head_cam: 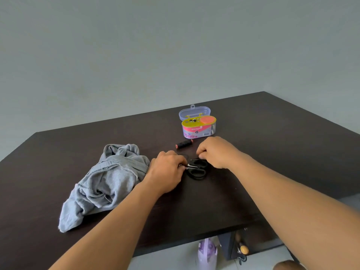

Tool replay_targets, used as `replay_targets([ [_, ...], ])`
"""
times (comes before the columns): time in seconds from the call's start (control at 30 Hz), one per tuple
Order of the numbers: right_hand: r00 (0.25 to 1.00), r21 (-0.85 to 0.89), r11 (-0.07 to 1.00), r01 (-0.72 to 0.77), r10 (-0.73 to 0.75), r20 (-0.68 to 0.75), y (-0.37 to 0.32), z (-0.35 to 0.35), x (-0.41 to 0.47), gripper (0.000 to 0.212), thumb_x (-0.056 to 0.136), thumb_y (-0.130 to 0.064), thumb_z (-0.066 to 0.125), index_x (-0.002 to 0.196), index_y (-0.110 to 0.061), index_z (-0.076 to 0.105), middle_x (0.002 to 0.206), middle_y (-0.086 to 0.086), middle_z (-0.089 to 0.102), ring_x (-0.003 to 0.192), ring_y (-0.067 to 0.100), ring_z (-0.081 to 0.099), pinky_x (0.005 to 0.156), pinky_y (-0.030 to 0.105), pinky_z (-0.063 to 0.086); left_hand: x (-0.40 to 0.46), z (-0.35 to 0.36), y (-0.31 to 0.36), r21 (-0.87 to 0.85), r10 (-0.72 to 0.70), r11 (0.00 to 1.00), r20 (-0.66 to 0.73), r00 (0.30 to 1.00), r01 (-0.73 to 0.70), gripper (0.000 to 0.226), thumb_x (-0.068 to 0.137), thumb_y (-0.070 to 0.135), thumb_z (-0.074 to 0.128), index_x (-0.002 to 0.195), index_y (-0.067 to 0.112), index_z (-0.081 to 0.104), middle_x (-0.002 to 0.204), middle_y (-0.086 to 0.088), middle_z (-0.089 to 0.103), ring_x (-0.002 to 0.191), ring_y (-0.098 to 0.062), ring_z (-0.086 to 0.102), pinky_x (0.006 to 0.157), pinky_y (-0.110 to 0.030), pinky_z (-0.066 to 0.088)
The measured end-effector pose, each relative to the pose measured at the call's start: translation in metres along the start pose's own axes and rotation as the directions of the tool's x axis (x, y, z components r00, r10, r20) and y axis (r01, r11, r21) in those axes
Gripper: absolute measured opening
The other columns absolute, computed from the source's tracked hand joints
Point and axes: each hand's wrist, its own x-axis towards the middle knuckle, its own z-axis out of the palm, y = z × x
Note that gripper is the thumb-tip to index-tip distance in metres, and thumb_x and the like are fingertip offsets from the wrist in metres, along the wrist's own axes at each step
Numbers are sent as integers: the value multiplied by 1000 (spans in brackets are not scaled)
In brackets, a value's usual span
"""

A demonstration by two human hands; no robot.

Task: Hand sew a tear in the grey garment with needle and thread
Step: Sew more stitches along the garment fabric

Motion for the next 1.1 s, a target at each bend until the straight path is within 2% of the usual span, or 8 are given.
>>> replay_targets([
  [0.27, 998, -87, 995, 48, -44, 42, -7, 0, 7, 11, 90, -28, 67, 100, -30, 73, 97, -11, 68, 95, 17, 61, 89, 43, 49, -3, -1, -5, -9, 35, 999, 36, 999, -35, 26, 98, 27, 51, 116, 35, 67, 125, 7, 58, 116, -21, 48, 96, -50, 45],
  [0.5, 996, -314, 947, 65, -41, 83, -18, 7, 6, 13, 99, -24, 49, 102, -21, 62, 104, -1, 58, 98, 23, 55, 85, 44, 34, -5, 0, -6, -31, 42, 999, 19, 999, -42, 27, 98, 26, 51, 118, 32, 68, 126, 6, 59, 115, -23, 48, 97, -47, 46],
  [0.57, 995, -179, 984, 21, -3, 100, -16, 4, 6, 16, 98, -22, 45, 90, -20, 59, 96, 1, 59, 90, 23, 55, 81, 42, 38, -6, 0, -5, -36, 39, 999, 9, 999, -38, 27, 98, 26, 51, 118, 33, 68, 125, 6, 59, 116, -23, 48, 97, -47, 46],
  [0.63, 997, 77, 997, -12, 6, 80, -11, -1, 8, 23, 96, -20, 43, 75, -15, 51, 81, 4, 55, 74, 20, 49, 69, 37, 38, -7, 0, -4, -33, 36, 999, 6, 999, -36, 27, 97, 25, 52, 117, 33, 68, 124, 6, 60, 115, -23, 49, 96, -47, 45],
  [0.77, 999, 343, 938, -39, 23, 48, -13, -14, 8, 21, 96, -21, 46, 77, -14, 50, 78, 7, 46, 75, 20, 45, 67, 34, 34, -5, -2, -3, -84, -10, 996, 24, 1000, 12, 30, 93, 21, 52, 115, 32, 69, 119, 4, 61, 113, -24, 51, 98, -47, 46],
  [0.87, 997, 435, 899, -49, 19, 74, -18, -23, 8, 13, 97, -21, 48, 85, -16, 51, 84, 7, 47, 76, 17, 52, 70, 32, 38, -1, -8, -1, -246, -93, 965, -3, 996, 90, 37, 89, 18, 55, 123, 26, 66, 119, 3, 64, 111, -19, 58, 99, -38, 47],
  [0.97, 997, 473, 879, -48, 14, 75, -23, -29, 8, 14, 96, -21, 50, 86, -14, 55, 88, 4, 55, 76, 12, 60, 79, 32, 46, 6, -16, 3, -481, -159, 867, -21, 987, 129, 48, 89, 16, 60, 137, 23, 57, 126, 5, 65, 109, -13, 62, 96, -27, 47],
  [1.1, 997, 544, 838, -44, 3, 76, -32, -34, 5, 16, 97, -19, 49, 83, -14, 55, 85, 2, 58, 71, 11, 58, 61, 26, 36, 14, -20, 6, -639, -106, 767, -45, 993, 53, 53, 90, 13, 64, 141, 25, 52, 129, 6, 63, 104, -10, 66, 94, -28, 51],
])
